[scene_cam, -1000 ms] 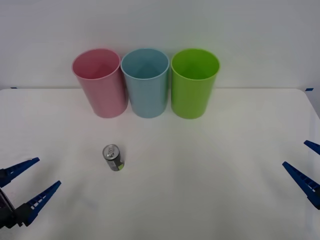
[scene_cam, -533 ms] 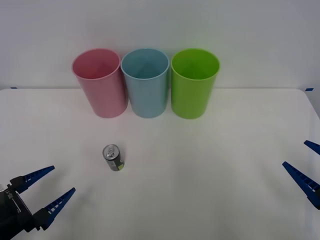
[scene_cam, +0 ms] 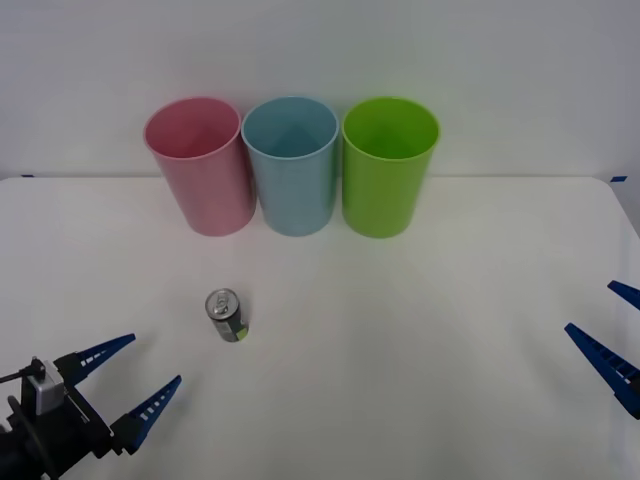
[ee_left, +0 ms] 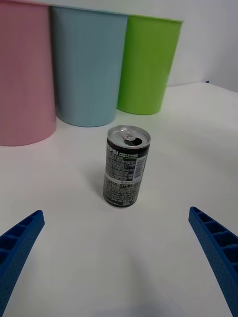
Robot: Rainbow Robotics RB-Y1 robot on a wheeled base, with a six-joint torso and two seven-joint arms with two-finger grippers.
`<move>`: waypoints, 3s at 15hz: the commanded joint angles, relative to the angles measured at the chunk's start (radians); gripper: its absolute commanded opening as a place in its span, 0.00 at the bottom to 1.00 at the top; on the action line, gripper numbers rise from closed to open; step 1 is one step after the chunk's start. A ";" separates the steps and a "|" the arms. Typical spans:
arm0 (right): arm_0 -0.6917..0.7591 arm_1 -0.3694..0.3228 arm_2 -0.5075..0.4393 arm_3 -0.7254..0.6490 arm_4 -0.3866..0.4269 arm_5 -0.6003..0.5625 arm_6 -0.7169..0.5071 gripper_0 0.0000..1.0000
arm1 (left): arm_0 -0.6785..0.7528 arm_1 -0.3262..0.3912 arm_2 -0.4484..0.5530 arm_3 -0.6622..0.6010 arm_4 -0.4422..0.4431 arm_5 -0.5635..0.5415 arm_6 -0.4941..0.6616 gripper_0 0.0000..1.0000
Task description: Grasp the object on the table and drop it into the matching bin: aluminum can to the light blue bin, PET bottle to the pink bin.
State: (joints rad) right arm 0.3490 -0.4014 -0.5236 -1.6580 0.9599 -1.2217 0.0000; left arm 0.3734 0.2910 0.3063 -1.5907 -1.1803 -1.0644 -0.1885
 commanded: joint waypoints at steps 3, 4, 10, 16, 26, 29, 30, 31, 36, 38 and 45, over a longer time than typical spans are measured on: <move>0.000 0.000 0.000 0.000 0.000 0.000 0.000 1.00 | -0.039 -0.036 -0.027 0.031 -0.038 0.020 0.006 1.00; 0.000 0.000 0.000 0.000 0.000 0.000 0.000 1.00 | -0.059 -0.035 -0.033 0.060 -0.038 0.021 0.003 1.00; 0.000 0.000 0.000 0.000 0.000 0.000 0.000 1.00 | -0.157 -0.036 -0.075 0.178 -0.036 0.057 -0.052 1.00; 0.000 0.000 0.000 0.000 0.000 0.000 0.000 1.00 | -0.200 -0.084 -0.095 0.202 -0.065 0.099 -0.109 1.00; 0.000 0.000 0.000 0.000 0.000 0.000 0.000 1.00 | -0.297 -0.165 -0.095 0.270 -0.148 0.158 -0.166 1.00; 0.000 0.000 0.000 0.000 0.000 0.000 0.000 1.00 | -0.340 -0.167 -0.098 0.317 -0.150 0.158 -0.186 1.00; 0.000 0.000 0.000 0.000 0.000 0.000 0.000 1.00 | -0.353 -0.167 -0.099 0.336 -0.148 0.158 -0.192 1.00; 0.000 0.000 0.000 0.000 0.000 0.000 0.000 1.00 | -0.366 -0.167 -0.101 0.348 -0.148 0.159 -0.198 1.00; 0.000 0.000 0.000 0.000 0.000 0.000 0.000 1.00 | -0.392 -0.171 -0.107 0.383 -0.148 0.175 -0.216 1.00; 0.000 0.000 0.000 0.000 0.000 0.000 0.000 1.00 | -0.393 -0.171 -0.108 0.383 -0.148 0.176 -0.216 1.00; 0.000 0.000 0.000 0.000 0.000 0.000 0.000 1.00 | -0.393 -0.170 -0.104 0.383 -0.145 0.178 -0.221 0.16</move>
State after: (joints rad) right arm 0.3491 -0.4014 -0.5236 -1.6580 0.9599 -1.2217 0.0000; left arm -0.0200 0.1210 0.2023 -1.2071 -1.3267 -0.8871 -0.4074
